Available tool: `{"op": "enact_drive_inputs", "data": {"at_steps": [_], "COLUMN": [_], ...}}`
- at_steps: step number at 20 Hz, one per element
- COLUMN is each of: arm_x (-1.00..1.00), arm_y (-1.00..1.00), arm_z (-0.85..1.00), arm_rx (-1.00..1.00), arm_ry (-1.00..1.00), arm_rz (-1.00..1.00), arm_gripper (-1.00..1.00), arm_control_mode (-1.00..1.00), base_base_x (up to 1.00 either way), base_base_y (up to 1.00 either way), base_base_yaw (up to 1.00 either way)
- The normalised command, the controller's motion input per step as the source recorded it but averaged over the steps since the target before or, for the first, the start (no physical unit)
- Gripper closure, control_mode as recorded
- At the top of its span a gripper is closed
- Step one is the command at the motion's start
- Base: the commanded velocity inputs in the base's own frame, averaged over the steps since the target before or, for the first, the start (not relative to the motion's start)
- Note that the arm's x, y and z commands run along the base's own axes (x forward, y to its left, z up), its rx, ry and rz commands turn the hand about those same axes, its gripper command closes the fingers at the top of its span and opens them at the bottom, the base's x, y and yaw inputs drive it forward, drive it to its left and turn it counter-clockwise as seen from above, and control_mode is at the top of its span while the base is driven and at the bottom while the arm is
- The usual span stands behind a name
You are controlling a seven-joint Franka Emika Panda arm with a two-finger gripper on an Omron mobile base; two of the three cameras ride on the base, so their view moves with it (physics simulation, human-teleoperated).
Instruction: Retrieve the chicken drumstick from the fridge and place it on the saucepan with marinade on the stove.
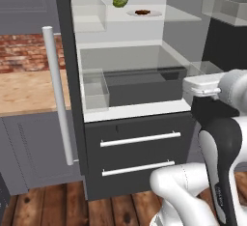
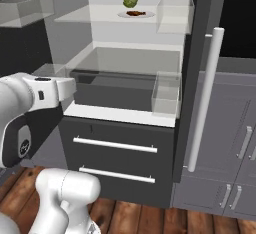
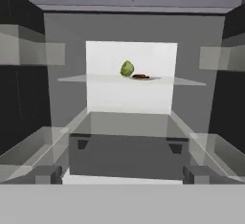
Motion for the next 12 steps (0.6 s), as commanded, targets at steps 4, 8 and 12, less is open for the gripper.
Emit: {"op": "enact_drive_inputs", "data": {"at_steps": [4, 8, 12], "arm_x": [0.11, 0.00, 0.00], "arm_y": [0.00, 0.00, 0.00], "arm_z": [0.12, 0.00, 0.00], "arm_rx": [0.00, 0.00, 0.00], "arm_ry": [0.10, 0.00, 0.00], "arm_rz": [0.04, 0.00, 0.00], "arm_gripper": [-1.00, -1.00, -1.00], "arm_control_mode": [1.00, 1.00, 1.00], "base_base_x": [0.10, 0.32, 0.54], "base_base_y": [0.00, 0.00, -0.02], "base_base_yaw": [0.00, 0.00, 0.00]}}
